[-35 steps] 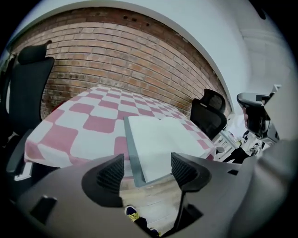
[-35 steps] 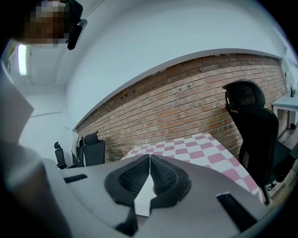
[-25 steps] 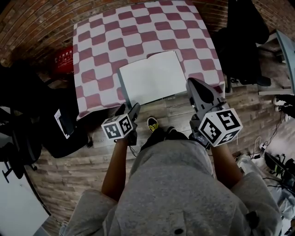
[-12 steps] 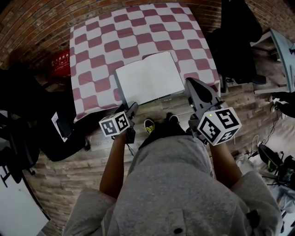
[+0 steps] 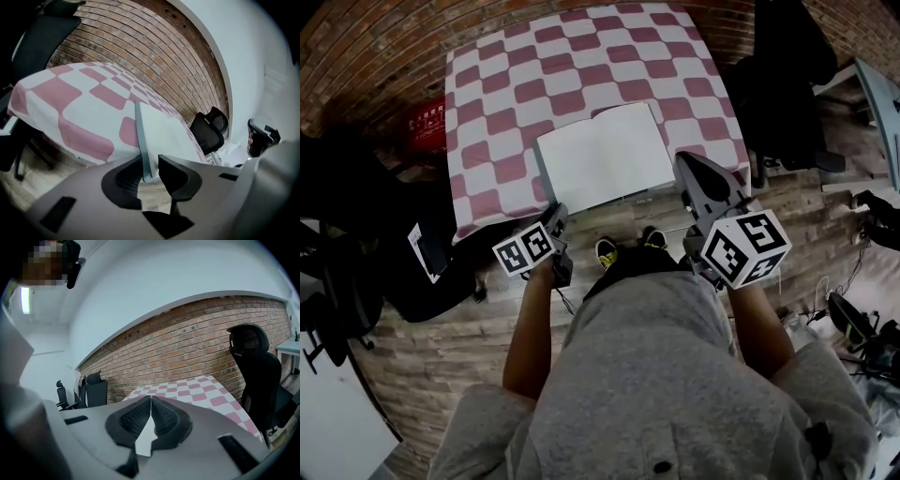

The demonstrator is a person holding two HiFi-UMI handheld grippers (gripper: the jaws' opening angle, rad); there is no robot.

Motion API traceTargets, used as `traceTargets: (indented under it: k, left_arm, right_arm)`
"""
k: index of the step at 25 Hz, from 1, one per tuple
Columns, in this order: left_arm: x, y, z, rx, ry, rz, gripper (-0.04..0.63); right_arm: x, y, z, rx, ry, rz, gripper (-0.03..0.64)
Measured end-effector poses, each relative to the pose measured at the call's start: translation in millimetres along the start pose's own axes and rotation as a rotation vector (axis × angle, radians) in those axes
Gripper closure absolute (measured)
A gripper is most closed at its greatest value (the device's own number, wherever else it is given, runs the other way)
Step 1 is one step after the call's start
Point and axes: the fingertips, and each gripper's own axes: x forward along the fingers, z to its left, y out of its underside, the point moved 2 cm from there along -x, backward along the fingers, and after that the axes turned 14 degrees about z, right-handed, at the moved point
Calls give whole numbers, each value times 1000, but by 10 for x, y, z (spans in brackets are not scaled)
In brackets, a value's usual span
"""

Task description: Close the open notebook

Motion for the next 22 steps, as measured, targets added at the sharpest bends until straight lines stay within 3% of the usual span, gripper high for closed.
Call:
traceTargets:
  k: [6, 22]
  left_arm:
    - [-77, -22, -48, -16, -4, -27, 528]
    - [-284, -131, -325, -25, -29, -96, 543]
  right_arm:
    - [-43, 14, -85, 7, -10, 2, 592]
    - [-191, -80, -434, 36, -41, -11, 592]
